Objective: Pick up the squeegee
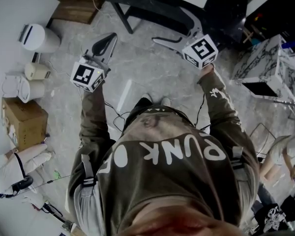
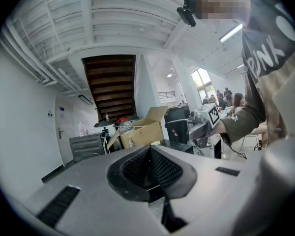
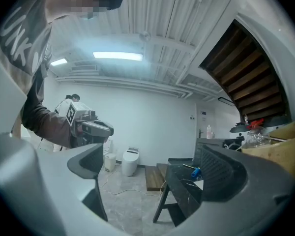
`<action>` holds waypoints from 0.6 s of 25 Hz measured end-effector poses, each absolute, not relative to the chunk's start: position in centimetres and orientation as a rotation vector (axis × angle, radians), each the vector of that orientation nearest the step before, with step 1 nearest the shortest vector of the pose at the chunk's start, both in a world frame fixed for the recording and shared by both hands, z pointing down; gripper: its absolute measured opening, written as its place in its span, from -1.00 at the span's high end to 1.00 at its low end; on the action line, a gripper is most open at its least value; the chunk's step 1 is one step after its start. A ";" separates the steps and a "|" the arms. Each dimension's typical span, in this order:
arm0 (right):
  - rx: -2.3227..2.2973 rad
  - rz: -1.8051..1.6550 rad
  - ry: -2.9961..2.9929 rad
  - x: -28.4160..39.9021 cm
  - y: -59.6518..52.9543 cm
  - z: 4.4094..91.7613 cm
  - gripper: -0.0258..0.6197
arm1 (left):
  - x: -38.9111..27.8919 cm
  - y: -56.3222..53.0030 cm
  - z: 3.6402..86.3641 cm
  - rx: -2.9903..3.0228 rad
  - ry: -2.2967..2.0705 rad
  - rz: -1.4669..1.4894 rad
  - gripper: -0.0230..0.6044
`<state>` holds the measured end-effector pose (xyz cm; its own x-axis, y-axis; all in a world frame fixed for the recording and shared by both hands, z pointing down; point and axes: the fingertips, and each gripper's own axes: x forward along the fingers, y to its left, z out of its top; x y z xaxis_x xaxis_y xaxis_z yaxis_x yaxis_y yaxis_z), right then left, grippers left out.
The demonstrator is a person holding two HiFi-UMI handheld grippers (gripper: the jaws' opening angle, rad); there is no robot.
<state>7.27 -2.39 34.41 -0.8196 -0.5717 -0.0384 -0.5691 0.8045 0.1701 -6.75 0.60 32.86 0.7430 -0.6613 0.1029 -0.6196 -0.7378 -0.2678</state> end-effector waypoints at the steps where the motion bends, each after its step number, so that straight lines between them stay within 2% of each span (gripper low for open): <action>1: 0.940 -0.269 -2.970 7.5 -2.5 34.5 -0.92 | -6.7 0.5 32.9 -2.728 1.021 -0.285 0.92; 15: 0.956 -0.234 -2.951 6.7 -11.2 36.9 -0.92 | -7.9 -8.3 34.8 -2.745 1.023 -0.299 0.92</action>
